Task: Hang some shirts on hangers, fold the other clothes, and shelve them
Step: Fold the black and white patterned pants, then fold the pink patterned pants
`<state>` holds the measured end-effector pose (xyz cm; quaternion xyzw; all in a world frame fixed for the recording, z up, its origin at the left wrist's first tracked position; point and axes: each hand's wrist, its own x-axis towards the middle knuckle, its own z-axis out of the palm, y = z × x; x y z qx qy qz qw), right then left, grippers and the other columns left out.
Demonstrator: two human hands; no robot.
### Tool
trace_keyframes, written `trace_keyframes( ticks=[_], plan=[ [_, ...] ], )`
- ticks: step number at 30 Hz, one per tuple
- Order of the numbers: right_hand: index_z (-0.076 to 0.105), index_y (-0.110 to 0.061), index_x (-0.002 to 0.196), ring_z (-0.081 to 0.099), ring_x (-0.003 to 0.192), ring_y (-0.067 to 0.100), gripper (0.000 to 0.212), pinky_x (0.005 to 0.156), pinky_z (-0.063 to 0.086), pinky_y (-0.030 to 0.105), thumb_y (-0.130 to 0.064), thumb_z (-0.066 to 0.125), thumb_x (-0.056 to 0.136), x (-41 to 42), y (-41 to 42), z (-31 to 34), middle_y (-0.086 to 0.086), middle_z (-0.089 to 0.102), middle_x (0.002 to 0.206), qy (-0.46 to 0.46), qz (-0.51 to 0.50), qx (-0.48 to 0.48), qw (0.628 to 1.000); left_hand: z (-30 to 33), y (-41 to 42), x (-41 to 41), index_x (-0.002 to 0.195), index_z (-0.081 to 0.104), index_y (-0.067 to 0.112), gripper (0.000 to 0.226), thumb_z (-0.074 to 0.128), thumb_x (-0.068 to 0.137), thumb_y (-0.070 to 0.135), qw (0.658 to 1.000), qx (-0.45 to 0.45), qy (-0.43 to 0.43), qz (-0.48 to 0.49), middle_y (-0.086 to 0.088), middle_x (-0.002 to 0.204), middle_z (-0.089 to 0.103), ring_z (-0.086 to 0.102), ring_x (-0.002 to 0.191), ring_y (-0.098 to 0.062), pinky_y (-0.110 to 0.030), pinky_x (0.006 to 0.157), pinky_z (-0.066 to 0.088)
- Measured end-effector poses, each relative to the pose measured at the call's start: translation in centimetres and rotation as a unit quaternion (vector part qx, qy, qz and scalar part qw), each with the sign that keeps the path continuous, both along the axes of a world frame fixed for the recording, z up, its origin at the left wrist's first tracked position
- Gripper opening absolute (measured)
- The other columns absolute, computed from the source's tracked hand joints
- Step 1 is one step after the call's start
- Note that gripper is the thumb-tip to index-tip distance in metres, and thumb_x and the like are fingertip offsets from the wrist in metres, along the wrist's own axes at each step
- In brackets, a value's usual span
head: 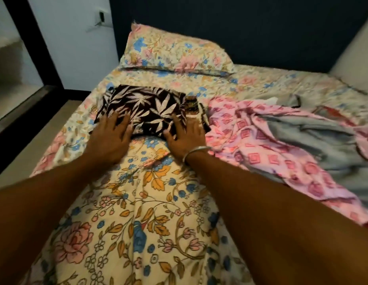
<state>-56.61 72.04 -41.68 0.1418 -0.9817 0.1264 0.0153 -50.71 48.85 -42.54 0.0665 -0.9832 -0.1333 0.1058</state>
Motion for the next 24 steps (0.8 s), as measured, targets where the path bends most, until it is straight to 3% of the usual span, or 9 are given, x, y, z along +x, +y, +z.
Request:
trace_keyframes(
  ticks=[2, 5, 8, 10, 12, 13, 15, 18, 24],
  plan=[
    [-0.011, -0.043, 0.156, -0.021, 0.151, 0.032, 0.076, 0.122, -0.011, 0.05, -0.077, 0.015, 0.093, 2.2, 1.4, 0.4, 0.01, -0.02, 0.165, -0.045, 0.013, 0.02, 0.999, -0.2, 1.1, 2.7, 0.159, -0.01, 0.036, 0.07, 0.009, 0.1, 0.068, 0.999, -0.021, -0.034, -0.006, -0.001, 0.169, -0.01, -0.011, 0.155, -0.031, -0.051, 0.122, -0.001],
    [-0.002, -0.034, 0.16, -0.016, 0.153, 0.032, 0.081, 0.121, -0.01, 0.048, -0.073, 0.03, 0.096, 5.7, 3.5, 1.3, 0.007, -0.014, 0.167, -0.095, 0.045, 0.001, 0.994, -0.3, 3.0, 6.2, 0.157, -0.015, 0.031, 0.08, -0.005, 0.092, 0.076, 0.996, -0.043, -0.074, -0.006, -0.004, 0.167, -0.014, -0.009, 0.155, -0.031, -0.051, 0.124, 0.004],
    [0.032, -0.026, 0.156, 0.024, 0.15, 0.032, 0.077, 0.123, 0.02, 0.045, -0.058, 0.06, 0.092, 8.9, 7.0, 2.9, 0.011, 0.025, 0.164, -0.147, 0.057, -0.047, 0.986, 0.7, 5.6, 9.0, 0.161, -0.006, 0.024, 0.089, -0.011, 0.088, 0.075, 0.985, -0.06, -0.162, -0.009, -0.007, 0.169, -0.007, 0.0, 0.156, -0.03, -0.047, 0.126, 0.006],
    [0.063, -0.024, 0.131, 0.058, 0.123, 0.029, 0.051, 0.105, 0.047, 0.041, -0.042, 0.073, 0.085, 9.8, 9.6, 5.0, 0.008, 0.061, 0.136, -0.121, 0.018, -0.108, 0.987, 2.7, 7.1, 9.7, 0.16, 0.021, 0.02, 0.095, -0.006, 0.089, 0.077, 0.984, -0.054, -0.17, -0.016, -0.016, 0.163, 0.027, 0.032, 0.147, -0.033, -0.045, 0.119, 0.029],
    [0.073, -0.024, 0.109, 0.067, 0.106, 0.027, 0.029, 0.094, 0.053, 0.04, -0.035, 0.071, 0.083, 10.7, 13.3, 6.8, 0.004, 0.072, 0.113, 0.001, -0.059, -0.138, 0.989, 5.3, 10.1, 9.9, 0.138, 0.054, 0.019, 0.08, 0.017, 0.096, 0.076, 0.992, -0.017, -0.122, -0.018, -0.013, 0.124, 0.064, 0.064, 0.107, -0.027, -0.039, 0.091, 0.054],
    [0.072, -0.025, 0.108, 0.065, 0.108, 0.027, 0.029, 0.095, 0.051, 0.04, -0.035, 0.069, 0.081, 10.9, 15.1, 7.3, 0.003, 0.071, 0.113, 0.059, -0.099, -0.141, 0.983, 6.4, 11.8, 9.6, 0.131, 0.06, 0.019, 0.065, 0.033, 0.099, 0.069, 0.996, 0.028, -0.081, -0.005, -0.008, 0.111, 0.068, 0.067, 0.092, -0.023, -0.035, 0.079, 0.055],
    [0.063, -0.028, 0.12, 0.057, 0.118, 0.03, 0.046, 0.1, 0.044, 0.042, -0.046, 0.071, 0.078, 11.4, 18.5, 7.2, 0.005, 0.062, 0.124, 0.114, -0.159, -0.123, 0.973, 7.7, 16.1, 8.8, 0.134, 0.059, 0.019, 0.045, 0.058, 0.099, 0.047, 0.996, 0.09, -0.005, -0.004, -0.006, 0.12, 0.068, 0.067, 0.098, -0.022, -0.033, 0.079, 0.051],
    [0.043, -0.024, 0.141, 0.043, 0.13, 0.035, 0.087, 0.106, 0.039, 0.048, -0.072, 0.069, 0.073, 11.3, 22.3, 5.2, 0.011, 0.046, 0.142, 0.062, -0.211, -0.086, 0.972, 8.2, 23.5, 6.9, 0.146, 0.048, 0.021, 0.061, 0.073, 0.091, 0.031, 0.991, 0.109, 0.018, -0.082, -0.006, 0.145, 0.053, 0.053, 0.128, -0.025, -0.037, 0.099, 0.044],
    [0.038, -0.025, 0.144, 0.04, 0.13, 0.036, 0.103, 0.107, 0.035, 0.054, -0.085, 0.062, 0.064, 8.5, 22.3, 3.7, 0.009, 0.044, 0.145, 0.049, -0.208, -0.089, 0.973, 6.8, 29.4, 1.4, 0.153, 0.034, 0.019, 0.077, 0.074, 0.088, 0.031, 0.993, 0.07, -0.009, -0.093, -0.011, 0.156, 0.037, 0.04, 0.14, -0.032, -0.045, 0.105, 0.044]
  ],
)
